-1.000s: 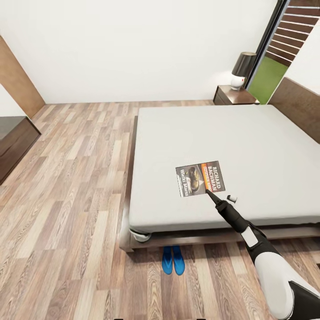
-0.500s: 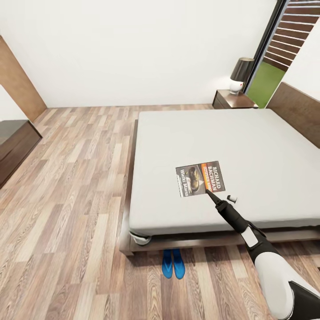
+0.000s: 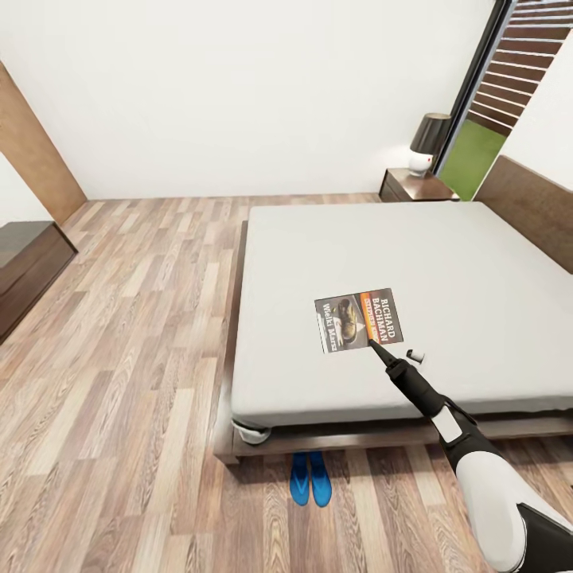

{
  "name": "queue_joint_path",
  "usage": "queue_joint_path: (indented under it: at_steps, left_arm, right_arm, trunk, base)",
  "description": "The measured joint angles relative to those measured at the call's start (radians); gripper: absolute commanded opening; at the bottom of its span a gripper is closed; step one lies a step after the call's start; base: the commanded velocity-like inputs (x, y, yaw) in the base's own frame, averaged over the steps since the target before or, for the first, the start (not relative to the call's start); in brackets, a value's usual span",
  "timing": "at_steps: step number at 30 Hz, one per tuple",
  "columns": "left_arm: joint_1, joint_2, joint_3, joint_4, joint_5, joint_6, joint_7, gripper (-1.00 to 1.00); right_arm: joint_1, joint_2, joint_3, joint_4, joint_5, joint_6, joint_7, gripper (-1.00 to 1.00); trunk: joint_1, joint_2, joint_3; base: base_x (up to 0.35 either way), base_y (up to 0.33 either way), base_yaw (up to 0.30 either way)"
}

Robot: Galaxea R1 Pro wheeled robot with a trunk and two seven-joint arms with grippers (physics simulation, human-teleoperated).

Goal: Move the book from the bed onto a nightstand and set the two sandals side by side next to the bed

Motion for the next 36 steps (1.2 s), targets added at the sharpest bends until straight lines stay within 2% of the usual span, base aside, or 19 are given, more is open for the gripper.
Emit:
queue_joint_path:
  at_steps: [36]
  left_arm:
    - [0.000,0.000,0.000,0.000,0.000,0.000,0.000,1.00]
  right_arm:
    - [0.000,0.000,0.000,0.000,0.000,0.000,0.000,-1.00]
  trunk:
    - [0.000,0.000,0.058]
  base:
    - [0.000,0.000,0.000]
